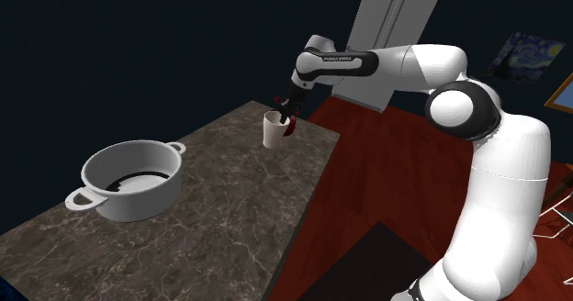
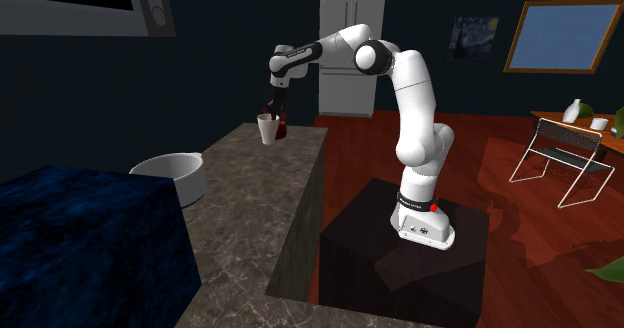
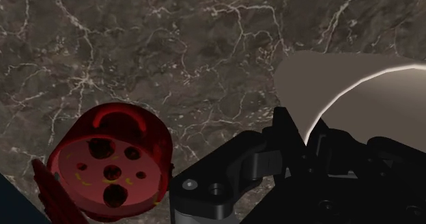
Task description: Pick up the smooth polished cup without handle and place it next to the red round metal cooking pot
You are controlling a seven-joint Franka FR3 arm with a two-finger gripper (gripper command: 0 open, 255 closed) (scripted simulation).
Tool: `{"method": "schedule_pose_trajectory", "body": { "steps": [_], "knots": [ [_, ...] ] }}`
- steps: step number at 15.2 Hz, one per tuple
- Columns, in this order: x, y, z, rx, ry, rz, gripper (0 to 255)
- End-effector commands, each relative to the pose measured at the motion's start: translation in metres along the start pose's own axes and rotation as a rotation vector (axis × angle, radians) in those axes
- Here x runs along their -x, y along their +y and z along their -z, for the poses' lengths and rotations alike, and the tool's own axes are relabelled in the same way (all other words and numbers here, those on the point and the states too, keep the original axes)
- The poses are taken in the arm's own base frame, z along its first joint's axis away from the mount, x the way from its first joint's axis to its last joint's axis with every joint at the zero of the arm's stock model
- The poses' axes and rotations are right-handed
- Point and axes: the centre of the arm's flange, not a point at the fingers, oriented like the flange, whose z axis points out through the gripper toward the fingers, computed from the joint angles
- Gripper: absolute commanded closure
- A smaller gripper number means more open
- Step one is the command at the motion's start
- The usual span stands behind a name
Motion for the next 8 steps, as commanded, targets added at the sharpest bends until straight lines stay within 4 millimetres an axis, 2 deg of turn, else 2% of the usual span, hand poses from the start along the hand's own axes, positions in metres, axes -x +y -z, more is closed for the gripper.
{"method": "schedule_pose_trajectory", "body": {
  "steps": [1,8],
  "knots": [
    [0.001,0.000,-0.010,0.000,0.001,0.000,255],
    [0.007,0.005,-0.046,0.000,0.001,0.000,255]
  ]
}}
